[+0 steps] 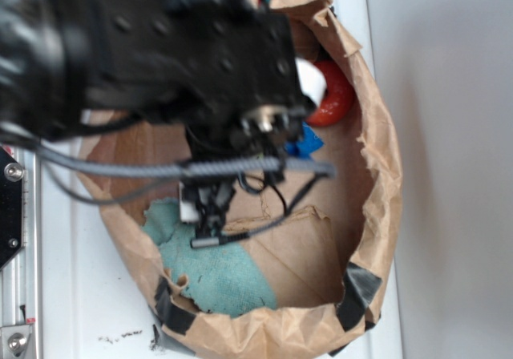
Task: Grab the blue cloth.
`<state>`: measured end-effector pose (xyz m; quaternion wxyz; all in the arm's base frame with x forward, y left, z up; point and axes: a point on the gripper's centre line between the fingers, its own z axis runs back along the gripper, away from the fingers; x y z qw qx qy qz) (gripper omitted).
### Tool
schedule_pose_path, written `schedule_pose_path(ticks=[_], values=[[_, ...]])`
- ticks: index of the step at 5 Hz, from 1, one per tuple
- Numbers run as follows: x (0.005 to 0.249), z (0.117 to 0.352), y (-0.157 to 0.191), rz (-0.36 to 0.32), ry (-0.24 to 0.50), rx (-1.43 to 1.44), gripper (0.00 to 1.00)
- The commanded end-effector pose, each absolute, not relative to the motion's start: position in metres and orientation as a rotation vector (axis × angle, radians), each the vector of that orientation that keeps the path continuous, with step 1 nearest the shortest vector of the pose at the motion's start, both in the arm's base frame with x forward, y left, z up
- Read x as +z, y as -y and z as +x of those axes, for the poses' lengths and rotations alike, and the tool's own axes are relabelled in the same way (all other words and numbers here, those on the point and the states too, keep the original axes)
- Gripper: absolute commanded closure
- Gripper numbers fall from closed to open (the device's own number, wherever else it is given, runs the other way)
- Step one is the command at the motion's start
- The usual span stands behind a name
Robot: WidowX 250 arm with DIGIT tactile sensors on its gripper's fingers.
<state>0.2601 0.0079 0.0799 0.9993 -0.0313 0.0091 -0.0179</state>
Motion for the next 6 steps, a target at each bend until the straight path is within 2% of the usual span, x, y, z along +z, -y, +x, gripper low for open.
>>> schedule_pose_path(ticks=[1, 2, 3, 4, 5, 6], values=[[0.055, 0.260, 0.031, -0.154, -0.114, -0.207, 0.00], [0.053, 0.254, 0.040, -0.193, -0.174, -0.279, 0.00], [0.053, 0.262, 0.036, -0.179, -0.183, -0.287, 0.65], [0.055, 0.257, 0.044, -0.184, -0.163, -0.263, 1.00], [0.068, 0.255, 0.033, -0.216, -0.132, -0.232, 1.00], [0.089, 0.253, 0.016, -0.239, -0.053, -0.164, 1.00]])
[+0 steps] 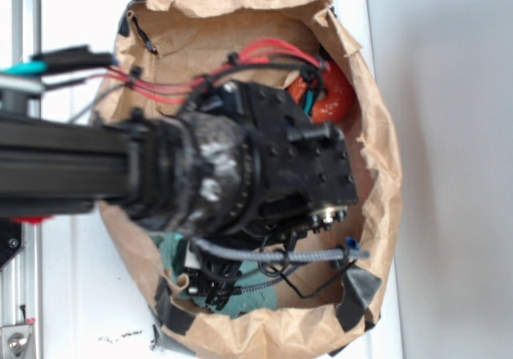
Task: Grab the blue cloth.
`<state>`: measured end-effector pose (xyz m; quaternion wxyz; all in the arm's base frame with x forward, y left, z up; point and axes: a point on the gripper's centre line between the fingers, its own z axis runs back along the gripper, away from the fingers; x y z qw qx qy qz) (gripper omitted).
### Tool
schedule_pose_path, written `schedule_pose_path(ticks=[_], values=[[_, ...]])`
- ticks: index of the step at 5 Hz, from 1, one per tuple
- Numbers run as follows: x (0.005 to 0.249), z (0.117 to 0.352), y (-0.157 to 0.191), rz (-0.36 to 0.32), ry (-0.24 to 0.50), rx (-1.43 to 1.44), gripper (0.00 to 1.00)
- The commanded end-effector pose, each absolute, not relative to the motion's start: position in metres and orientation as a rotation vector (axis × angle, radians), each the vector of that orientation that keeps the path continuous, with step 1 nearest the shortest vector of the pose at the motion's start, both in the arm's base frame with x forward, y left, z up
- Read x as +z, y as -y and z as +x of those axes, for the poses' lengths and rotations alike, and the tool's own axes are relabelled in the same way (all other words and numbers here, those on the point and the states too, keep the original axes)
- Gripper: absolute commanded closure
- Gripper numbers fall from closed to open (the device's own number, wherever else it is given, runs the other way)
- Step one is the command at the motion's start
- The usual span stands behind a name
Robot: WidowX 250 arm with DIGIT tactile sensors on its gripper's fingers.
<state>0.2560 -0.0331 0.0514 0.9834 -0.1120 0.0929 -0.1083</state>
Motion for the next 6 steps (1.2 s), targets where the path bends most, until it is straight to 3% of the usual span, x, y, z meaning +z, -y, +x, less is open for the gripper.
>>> schedule_pose_path(ticks=[1, 2, 4, 5, 6], values=[[0.128, 0.244, -0.012, -0.242, 0.063, -0.075, 1.00], [0.157, 0.256, -0.042, -0.214, 0.131, 0.001, 1.00], [0.219, 0.239, -0.087, -0.111, 0.268, 0.197, 1.00], [0.243, 0.233, -0.082, 0.002, 0.319, 0.232, 1.00], [0.262, 0.227, -0.065, 0.138, 0.259, 0.211, 1.00]])
